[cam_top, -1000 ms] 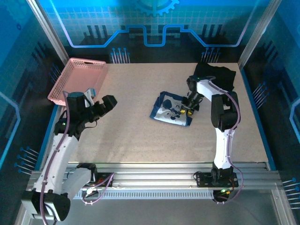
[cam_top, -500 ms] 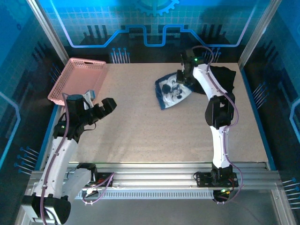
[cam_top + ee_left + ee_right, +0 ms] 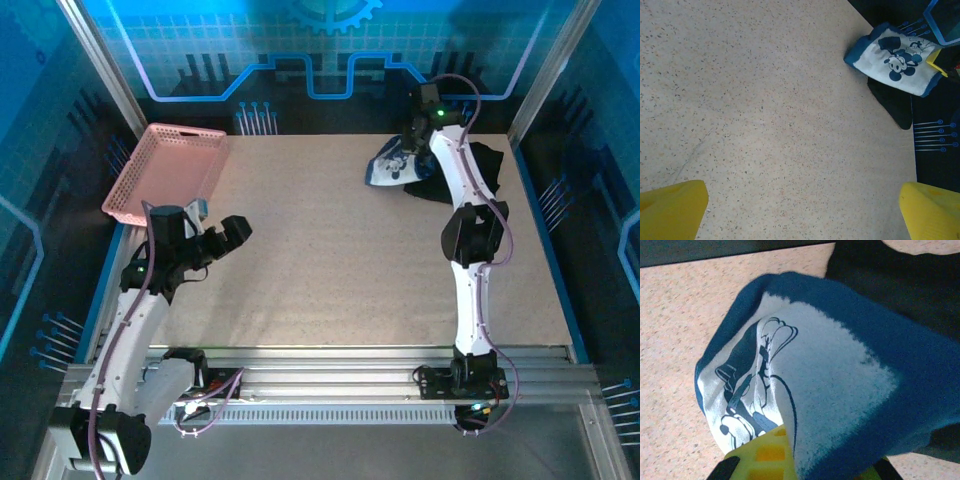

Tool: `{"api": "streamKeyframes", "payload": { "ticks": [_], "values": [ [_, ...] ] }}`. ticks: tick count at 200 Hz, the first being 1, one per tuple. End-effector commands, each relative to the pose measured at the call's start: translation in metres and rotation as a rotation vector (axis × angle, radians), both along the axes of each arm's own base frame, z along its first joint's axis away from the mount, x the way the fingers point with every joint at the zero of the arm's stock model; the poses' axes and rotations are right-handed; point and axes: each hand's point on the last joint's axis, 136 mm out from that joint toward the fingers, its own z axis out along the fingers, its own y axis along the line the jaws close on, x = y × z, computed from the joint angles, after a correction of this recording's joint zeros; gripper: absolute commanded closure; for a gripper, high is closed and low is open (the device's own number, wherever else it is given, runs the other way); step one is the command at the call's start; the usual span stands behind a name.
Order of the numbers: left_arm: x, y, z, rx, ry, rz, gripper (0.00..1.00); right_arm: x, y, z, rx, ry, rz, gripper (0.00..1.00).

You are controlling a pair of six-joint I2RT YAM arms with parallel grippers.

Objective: Fold and stack the t-shirts

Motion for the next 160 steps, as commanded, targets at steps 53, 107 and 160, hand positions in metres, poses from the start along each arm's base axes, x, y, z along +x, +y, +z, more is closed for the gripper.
{"api": "streamKeyframes", "payload": {
  "ticks": [53, 107, 160],
  "values": [
    [-0.005, 0.004, -0.006, 0.049, 0.013, -0.019, 0.01, -0.008, -0.079, 0.046, -0.061, -0.094, -0.051, 1.0],
    [-0.01, 0.007, -0.009, 0.09, 0.047, -0.034, 0.01, -0.012, -0.15, 0.013, -0.024, -0.04, -0.175, 1.0],
    [-0.019, 0.013, -0.018, 0.145, 0.098, -0.036, 0.01, -0.023, -0.205, -0.049, 0.127, 0.074, -0.402, 0.22]
  ]
}}
